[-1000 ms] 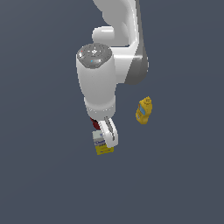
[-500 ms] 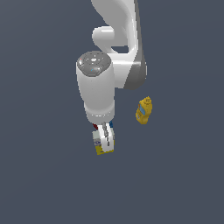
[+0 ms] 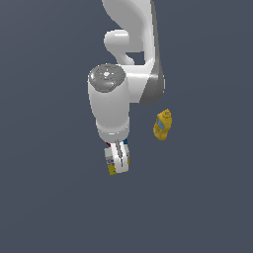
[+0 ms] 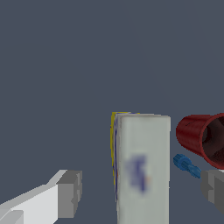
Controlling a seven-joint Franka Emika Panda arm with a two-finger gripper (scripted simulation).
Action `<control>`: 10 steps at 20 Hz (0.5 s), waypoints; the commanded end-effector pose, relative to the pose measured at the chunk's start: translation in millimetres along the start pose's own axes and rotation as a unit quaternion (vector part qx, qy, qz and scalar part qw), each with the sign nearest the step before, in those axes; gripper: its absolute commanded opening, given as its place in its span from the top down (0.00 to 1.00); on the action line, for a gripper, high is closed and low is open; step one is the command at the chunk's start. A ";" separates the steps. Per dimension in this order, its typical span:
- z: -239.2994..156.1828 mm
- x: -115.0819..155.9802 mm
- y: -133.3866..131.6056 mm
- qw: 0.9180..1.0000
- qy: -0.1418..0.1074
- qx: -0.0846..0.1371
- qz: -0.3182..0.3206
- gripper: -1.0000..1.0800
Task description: Pick up a designated object from a clutter of objects.
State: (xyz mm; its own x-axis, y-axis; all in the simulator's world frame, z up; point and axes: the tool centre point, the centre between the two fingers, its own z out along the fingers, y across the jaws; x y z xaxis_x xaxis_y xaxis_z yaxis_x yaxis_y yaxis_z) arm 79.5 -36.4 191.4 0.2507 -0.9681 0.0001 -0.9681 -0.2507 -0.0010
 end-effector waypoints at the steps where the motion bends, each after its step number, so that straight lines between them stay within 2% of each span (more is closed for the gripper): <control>1: 11.4 -0.3 0.6 1.000 0.000 -0.001 0.000 0.04; 10: 39.3 0.2 0.2 1.000 0.000 -0.001 0.002 0.04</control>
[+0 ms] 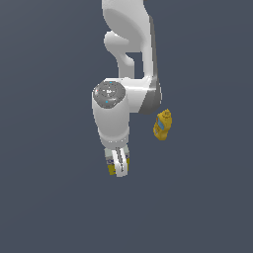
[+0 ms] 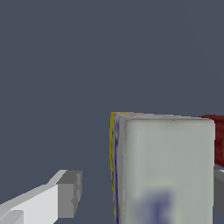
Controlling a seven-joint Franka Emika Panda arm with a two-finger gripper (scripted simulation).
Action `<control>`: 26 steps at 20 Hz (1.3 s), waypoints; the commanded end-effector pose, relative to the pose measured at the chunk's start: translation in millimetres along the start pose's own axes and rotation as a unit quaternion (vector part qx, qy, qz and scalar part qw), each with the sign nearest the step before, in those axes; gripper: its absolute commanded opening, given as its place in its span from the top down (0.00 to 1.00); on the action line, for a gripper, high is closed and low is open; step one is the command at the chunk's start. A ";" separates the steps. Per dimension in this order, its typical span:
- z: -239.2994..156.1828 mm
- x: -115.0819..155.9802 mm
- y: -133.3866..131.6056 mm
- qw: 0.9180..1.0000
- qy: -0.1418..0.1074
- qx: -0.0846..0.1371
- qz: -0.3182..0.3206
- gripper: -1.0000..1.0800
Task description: Pick up a designated object from a clutter of objects.
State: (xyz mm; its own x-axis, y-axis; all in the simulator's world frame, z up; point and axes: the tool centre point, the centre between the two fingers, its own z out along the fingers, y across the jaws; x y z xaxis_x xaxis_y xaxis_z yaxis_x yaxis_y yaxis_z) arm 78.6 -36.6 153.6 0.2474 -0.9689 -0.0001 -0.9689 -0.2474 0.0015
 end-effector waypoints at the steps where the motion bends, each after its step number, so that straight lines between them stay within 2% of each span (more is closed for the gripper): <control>1: 1.6 0.2 -1.0 1.000 0.000 0.001 0.000 0.04; 2: 1.6 0.2 -1.0 1.000 0.000 0.001 0.000 1.00; 16: -3.0 -0.3 0.0 1.000 0.000 0.001 0.000 1.00; 26: -55.9 -6.5 11.5 1.000 0.000 0.001 0.000 1.00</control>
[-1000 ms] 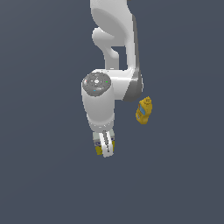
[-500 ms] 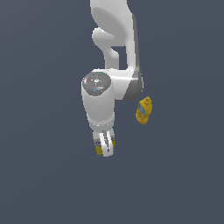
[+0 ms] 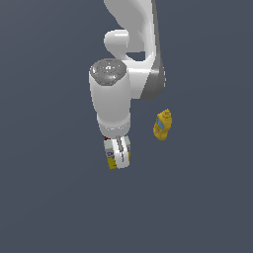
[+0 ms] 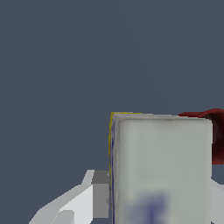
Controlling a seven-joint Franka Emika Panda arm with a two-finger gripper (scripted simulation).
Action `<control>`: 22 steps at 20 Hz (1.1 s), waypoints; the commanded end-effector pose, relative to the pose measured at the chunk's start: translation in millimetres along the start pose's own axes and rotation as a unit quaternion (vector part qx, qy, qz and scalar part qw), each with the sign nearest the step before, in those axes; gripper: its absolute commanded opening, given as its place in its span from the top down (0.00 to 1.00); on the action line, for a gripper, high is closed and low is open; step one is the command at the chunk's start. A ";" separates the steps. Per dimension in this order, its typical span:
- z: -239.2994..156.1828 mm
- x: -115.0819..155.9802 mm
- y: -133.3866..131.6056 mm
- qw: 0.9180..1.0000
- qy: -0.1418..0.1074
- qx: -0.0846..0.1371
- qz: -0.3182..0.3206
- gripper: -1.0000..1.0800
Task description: Pick up a designated object from a clutter of objects.
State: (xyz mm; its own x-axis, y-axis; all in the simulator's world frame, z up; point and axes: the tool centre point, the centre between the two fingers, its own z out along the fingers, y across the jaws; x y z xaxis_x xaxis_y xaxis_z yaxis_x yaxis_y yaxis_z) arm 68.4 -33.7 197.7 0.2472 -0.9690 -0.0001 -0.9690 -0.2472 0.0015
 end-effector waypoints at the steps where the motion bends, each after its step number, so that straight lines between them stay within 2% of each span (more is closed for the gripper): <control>1: -20.6 -2.2 4.1 1.000 0.000 0.001 0.000 1.00; 15: -172.7 -18.5 34.6 1.000 0.000 0.001 0.000 1.00; 22: -227.3 -24.2 43.3 1.000 0.000 0.001 0.000 1.00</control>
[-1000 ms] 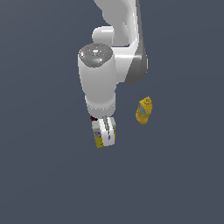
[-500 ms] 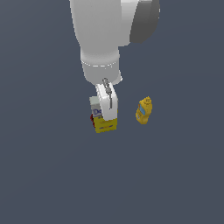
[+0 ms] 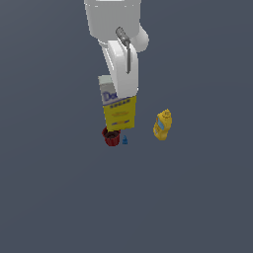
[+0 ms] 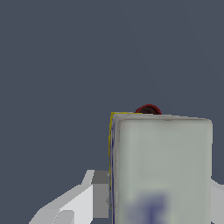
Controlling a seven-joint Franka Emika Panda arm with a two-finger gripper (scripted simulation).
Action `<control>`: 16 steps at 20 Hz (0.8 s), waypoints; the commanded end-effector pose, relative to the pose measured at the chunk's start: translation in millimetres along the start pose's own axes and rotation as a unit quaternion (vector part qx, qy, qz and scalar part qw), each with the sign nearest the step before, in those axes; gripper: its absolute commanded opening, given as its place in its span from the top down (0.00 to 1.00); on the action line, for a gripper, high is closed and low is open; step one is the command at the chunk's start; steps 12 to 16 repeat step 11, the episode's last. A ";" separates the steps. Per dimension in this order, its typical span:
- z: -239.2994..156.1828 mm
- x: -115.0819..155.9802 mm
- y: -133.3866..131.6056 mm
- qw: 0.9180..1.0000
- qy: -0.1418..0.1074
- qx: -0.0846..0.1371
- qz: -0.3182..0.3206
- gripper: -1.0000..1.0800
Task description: Pick up a designated object from a clutter of objects.
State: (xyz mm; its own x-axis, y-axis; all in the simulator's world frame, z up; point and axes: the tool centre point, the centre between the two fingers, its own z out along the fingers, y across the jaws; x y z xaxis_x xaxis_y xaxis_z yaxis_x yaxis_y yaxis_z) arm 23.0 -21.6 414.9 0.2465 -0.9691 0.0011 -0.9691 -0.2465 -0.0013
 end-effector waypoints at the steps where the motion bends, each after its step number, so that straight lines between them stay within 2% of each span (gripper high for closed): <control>1: -15.6 -1.8 2.6 1.000 0.000 -0.001 0.000 1.00; 7: -36.6 -3.7 4.8 1.000 0.000 -0.001 0.000 1.00; 16: -40.0 -3.9 4.6 1.000 0.000 -0.001 0.000 1.00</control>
